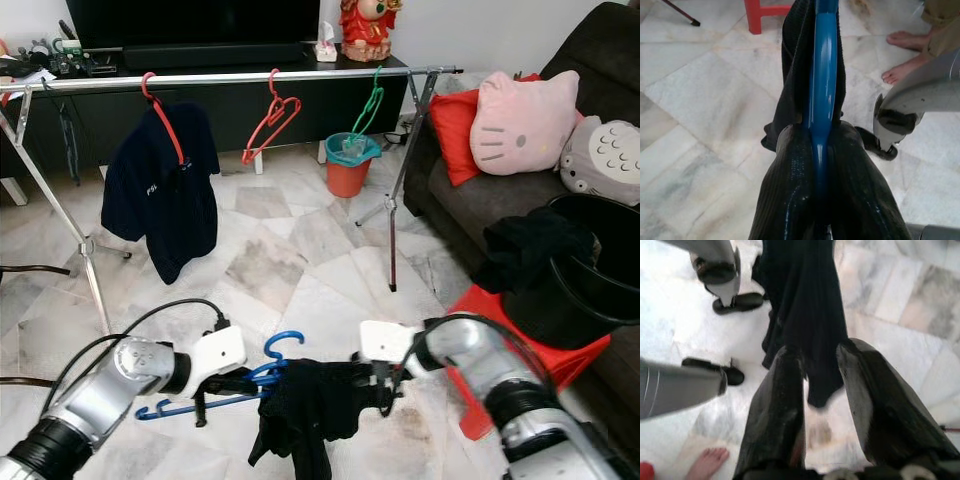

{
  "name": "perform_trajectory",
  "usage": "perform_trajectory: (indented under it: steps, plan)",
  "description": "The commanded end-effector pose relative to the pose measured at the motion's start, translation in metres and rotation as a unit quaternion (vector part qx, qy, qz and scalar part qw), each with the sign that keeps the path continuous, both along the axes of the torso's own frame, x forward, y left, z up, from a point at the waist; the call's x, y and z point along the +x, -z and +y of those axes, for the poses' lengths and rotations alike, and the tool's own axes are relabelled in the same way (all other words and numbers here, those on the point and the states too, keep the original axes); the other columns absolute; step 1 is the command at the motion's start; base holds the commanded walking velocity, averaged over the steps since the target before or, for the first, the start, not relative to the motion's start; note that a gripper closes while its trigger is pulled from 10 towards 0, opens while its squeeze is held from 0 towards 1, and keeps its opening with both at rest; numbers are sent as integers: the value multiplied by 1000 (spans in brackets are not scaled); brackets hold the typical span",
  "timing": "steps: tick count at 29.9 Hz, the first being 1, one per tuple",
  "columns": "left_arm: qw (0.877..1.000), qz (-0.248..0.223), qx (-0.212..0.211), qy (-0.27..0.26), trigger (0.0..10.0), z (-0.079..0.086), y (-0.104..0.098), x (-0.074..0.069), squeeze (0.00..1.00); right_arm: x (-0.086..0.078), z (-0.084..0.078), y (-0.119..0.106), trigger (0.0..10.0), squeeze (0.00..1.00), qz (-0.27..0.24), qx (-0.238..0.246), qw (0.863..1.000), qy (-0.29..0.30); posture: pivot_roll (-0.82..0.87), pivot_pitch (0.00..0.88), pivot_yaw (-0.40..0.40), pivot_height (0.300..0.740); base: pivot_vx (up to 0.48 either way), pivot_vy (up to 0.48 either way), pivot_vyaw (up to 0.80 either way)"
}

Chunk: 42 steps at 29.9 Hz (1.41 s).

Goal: Hang hanger

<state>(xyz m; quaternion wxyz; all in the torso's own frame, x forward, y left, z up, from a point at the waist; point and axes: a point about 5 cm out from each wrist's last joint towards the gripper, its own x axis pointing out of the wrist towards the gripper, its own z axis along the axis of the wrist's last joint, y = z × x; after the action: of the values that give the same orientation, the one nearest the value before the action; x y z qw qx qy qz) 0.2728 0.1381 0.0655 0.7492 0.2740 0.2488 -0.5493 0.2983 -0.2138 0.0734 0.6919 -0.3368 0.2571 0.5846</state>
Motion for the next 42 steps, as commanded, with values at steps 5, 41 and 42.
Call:
perform_trajectory:
  steps: [5, 41, 42]
  plan:
    - [999, 6, -50, -14, 10000, 20, -15, 0, 0, -6, -29, -23, 10000, 0, -11, 17, 1000, 1, 0, 0, -102, 740, 0, 0, 0]
    - [977, 62, -199, 35, 10000, 20, -30, -8, 0, -41, -86, -28, 10000, 0, -35, 11, 996, 77, -71, 0, -79, 740, 0, 0, 0]
    - [977, 63, -201, 39, 10000, 20, -31, -8, 0, -43, -85, -27, 10000, 0, -28, 15, 997, 76, -71, 0, -79, 740, 0, 0, 0]
